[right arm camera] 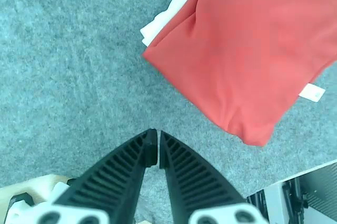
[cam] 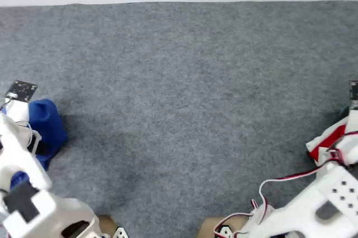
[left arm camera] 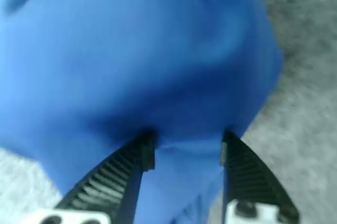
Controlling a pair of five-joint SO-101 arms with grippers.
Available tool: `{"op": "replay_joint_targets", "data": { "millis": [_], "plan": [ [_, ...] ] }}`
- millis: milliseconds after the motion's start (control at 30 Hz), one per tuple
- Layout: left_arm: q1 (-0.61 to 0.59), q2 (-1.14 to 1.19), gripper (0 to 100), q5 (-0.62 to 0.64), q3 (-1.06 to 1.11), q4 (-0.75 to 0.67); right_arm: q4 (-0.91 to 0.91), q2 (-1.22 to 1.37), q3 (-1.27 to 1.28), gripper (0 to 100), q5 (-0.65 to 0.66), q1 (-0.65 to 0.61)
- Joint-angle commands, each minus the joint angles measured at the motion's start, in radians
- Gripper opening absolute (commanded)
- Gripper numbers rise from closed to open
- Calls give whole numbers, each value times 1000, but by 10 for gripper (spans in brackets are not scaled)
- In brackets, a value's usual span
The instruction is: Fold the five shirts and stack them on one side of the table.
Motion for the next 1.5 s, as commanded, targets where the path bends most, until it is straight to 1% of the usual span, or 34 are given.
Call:
{"op": "replay_joint_targets", "data": {
  "millis": [0, 67, 167, 333, 400, 500, 633, 767, 867, 933, 1000, 1033, 1100, 1200, 1300, 1400, 1467],
  "plan": [
    [6, 84, 100, -12, -87, -38, 41, -48, -3, 14, 6, 1],
    [17, 106, 2, -12, -125, -37, 41, -68, -3, 14, 6, 1],
    [35, 87, 3, -12, -174, 21, 41, -99, 8, 14, 6, 1],
    [135, -54, 3, 2, -275, 229, 41, -148, 71, 13, 6, 1],
    [198, -143, 4, 77, -309, 272, 41, -168, 78, 14, 8, 1],
    [308, -279, 4, 227, -358, 279, 39, -186, 81, 14, 9, 1],
    [499, -460, 4, 393, -417, 281, 39, -189, 83, 14, 11, 1],
    [770, -595, 4, 496, -458, 281, 39, -185, 83, 14, 11, -1],
    [1000, -637, 4, 522, -492, 279, 39, -182, 84, 14, 11, -4],
    [1128, -643, 4, 522, -512, 281, 39, -182, 84, 14, 11, -5],
    [1217, -638, 4, 522, -519, 281, 39, -182, 84, 15, 11, -5],
    [1243, -637, 4, 522, -510, 281, 39, -182, 84, 15, 11, -5],
    [1261, -624, 5, 522, -463, 275, 39, -182, 84, 15, 15, -5],
    [1232, -585, 5, 522, -377, 281, 39, -182, 84, 15, 49, -5],
    [1145, -532, 5, 522, -254, 273, 38, -182, 84, 15, 52, -5],
    [1030, -442, 8, 522, -120, 227, 38, -182, 84, 15, 52, -5],
    [936, -368, 42, 517, -36, 180, 38, -182, 84, 15, 52, -5]
  ]
}}
